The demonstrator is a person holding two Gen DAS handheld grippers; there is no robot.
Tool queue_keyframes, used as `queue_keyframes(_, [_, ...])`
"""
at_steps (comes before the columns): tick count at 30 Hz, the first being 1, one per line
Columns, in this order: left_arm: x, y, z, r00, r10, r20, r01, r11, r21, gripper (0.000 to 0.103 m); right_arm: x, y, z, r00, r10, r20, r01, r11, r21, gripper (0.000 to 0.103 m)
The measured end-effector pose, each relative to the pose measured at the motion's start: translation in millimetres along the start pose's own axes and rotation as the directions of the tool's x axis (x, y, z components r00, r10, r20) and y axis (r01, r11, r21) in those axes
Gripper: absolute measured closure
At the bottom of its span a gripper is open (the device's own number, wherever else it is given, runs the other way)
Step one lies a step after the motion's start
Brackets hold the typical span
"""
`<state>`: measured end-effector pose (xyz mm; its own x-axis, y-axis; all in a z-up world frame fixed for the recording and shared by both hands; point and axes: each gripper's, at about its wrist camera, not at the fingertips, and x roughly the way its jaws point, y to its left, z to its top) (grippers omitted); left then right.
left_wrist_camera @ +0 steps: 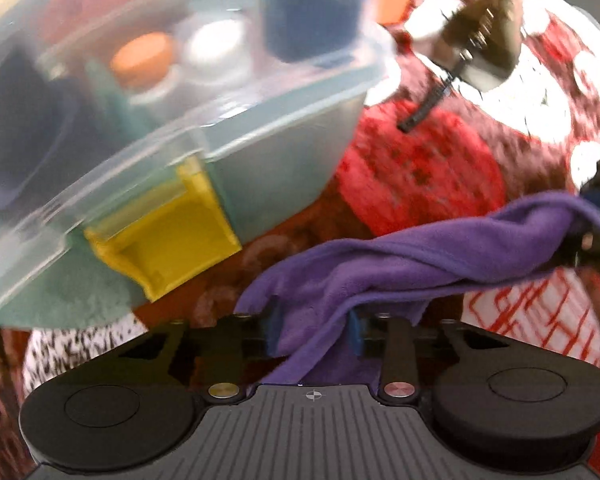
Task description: Organize soft objects
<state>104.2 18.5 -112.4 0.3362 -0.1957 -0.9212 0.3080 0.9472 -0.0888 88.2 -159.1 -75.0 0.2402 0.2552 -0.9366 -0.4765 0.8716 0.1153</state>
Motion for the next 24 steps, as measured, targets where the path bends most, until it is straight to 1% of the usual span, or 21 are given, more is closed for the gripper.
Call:
queue_keyframes(2, [-5, 5, -1, 1.000, -0.010, 0.010, 0.011, 0.999, -0.051, 0.017, -1, 3, -1, 1.000, 0.005, 0.006, -0.005, 1.000, 0.000, 0.069])
queue_keyframes(5, [-15, 9, -5, 0.999, -0.014, 0.033, 0.018, 0.992, -0.123, 0.022, -4, 8, -1, 1.000, 0.008, 0.019, -0.008, 1.000, -0.009, 0.069])
queue_keyframes(8, [-26, 12, -12, 0.998, -0.023, 0.055, 0.033, 0.982, -0.184, 0.025, -8, 12, -2, 0.999, 0.008, 0.037, -0.007, 1.000, -0.018, 0.069])
queue_keyframes(11, [-36, 16, -17, 0.997, -0.034, 0.074, 0.052, 0.968, -0.245, 0.025, -13, 13, -3, 0.998, 0.009, 0.055, -0.009, 1.000, -0.011, 0.069])
queue_keyframes(17, [-59, 15, -21, 0.994, -0.020, 0.110, 0.049, 0.961, -0.272, 0.024, -22, 16, -4, 0.996, 0.016, 0.086, -0.016, 1.000, 0.005, 0.069])
queue_keyframes(24, [-72, 11, -22, 0.992, 0.002, 0.129, 0.035, 0.959, -0.281, 0.024, -31, 19, -6, 0.993, 0.015, 0.115, -0.018, 1.000, 0.017, 0.069])
